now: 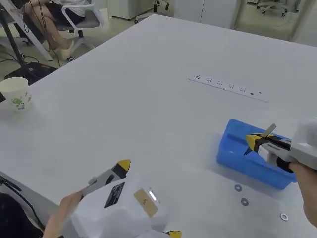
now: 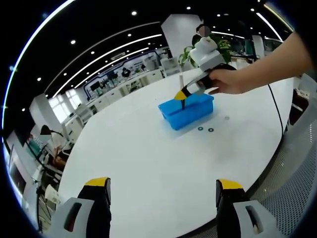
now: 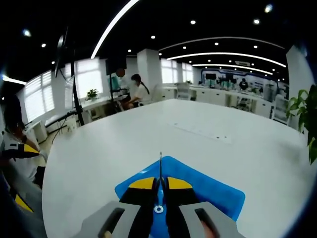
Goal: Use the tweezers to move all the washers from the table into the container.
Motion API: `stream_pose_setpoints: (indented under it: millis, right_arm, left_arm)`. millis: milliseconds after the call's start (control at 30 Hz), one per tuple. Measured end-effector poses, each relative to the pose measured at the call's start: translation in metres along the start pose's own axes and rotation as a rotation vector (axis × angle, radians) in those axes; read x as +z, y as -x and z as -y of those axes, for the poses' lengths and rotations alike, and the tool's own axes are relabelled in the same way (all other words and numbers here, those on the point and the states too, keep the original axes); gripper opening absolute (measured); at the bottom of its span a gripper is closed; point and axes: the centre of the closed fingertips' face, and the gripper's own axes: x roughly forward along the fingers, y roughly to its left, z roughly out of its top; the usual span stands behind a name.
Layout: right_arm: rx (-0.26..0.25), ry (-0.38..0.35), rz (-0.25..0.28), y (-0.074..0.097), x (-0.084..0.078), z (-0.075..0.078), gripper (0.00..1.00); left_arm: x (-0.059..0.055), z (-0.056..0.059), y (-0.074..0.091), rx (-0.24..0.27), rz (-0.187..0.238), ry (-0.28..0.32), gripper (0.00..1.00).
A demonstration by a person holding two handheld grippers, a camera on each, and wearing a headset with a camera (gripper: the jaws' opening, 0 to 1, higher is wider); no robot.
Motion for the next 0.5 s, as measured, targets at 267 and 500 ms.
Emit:
stream_pose_setpoints:
  millis: [267,500]
  right_arm:
    - [0.026,-0.010,0.044,0.027,0.015,-0.018,0.04]
    - [0.069,-0.016,0.079,0.045,0.021,-0.041,0.04]
  left_arm:
    - [0.001,-0.001,0.000,0.006,0.005,0.002,0.90]
    - [0.000,-0.002,0.000,0.012,0.003,-0.001,0.89]
